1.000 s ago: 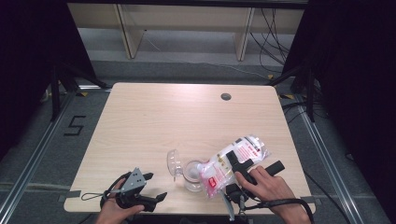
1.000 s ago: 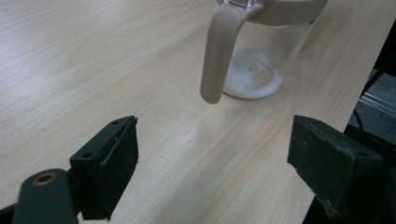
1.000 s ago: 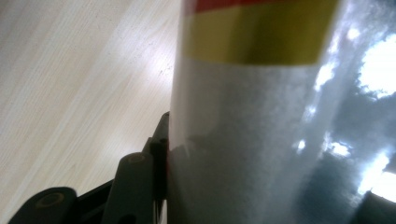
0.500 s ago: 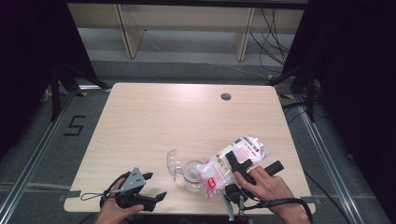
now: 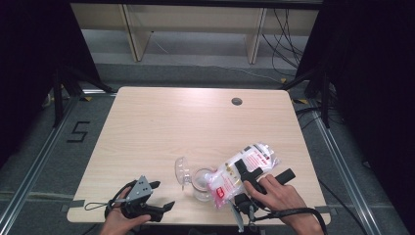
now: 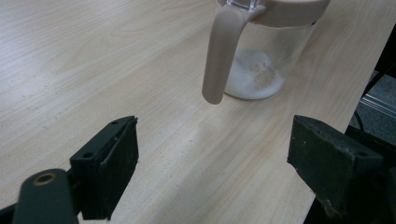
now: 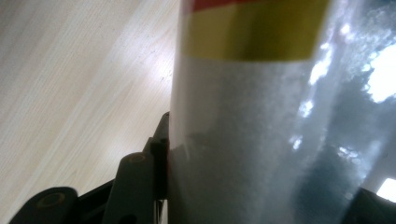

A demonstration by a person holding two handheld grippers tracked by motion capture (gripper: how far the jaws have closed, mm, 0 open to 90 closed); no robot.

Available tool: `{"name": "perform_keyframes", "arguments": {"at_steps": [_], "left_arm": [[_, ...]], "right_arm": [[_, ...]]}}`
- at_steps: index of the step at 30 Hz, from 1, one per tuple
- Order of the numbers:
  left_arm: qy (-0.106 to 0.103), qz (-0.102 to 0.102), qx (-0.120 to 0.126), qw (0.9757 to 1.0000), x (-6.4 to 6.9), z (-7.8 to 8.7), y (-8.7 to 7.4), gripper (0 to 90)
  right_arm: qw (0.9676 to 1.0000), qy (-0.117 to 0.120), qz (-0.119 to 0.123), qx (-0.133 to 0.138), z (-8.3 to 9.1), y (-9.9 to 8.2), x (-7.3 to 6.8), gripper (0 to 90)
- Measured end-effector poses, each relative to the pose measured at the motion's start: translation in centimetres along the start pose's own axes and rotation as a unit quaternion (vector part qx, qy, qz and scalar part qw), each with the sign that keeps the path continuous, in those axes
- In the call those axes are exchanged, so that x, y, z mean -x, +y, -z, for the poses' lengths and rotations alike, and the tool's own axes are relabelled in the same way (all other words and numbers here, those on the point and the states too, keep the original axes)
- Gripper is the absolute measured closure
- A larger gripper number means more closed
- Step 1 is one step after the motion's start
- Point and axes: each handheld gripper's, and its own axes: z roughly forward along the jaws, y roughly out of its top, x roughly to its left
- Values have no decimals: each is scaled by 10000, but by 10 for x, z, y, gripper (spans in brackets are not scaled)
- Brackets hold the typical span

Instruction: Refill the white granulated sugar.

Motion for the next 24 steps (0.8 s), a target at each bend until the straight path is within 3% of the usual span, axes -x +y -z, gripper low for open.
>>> {"name": "perform_keyframes", "arguments": {"at_steps": [24], "left_arm": [[11, -42, -59, 10000, -1, 1, 0, 159]], "right_arm": [[10000, -67, -13, 39, 1, 0, 1, 571]]}}
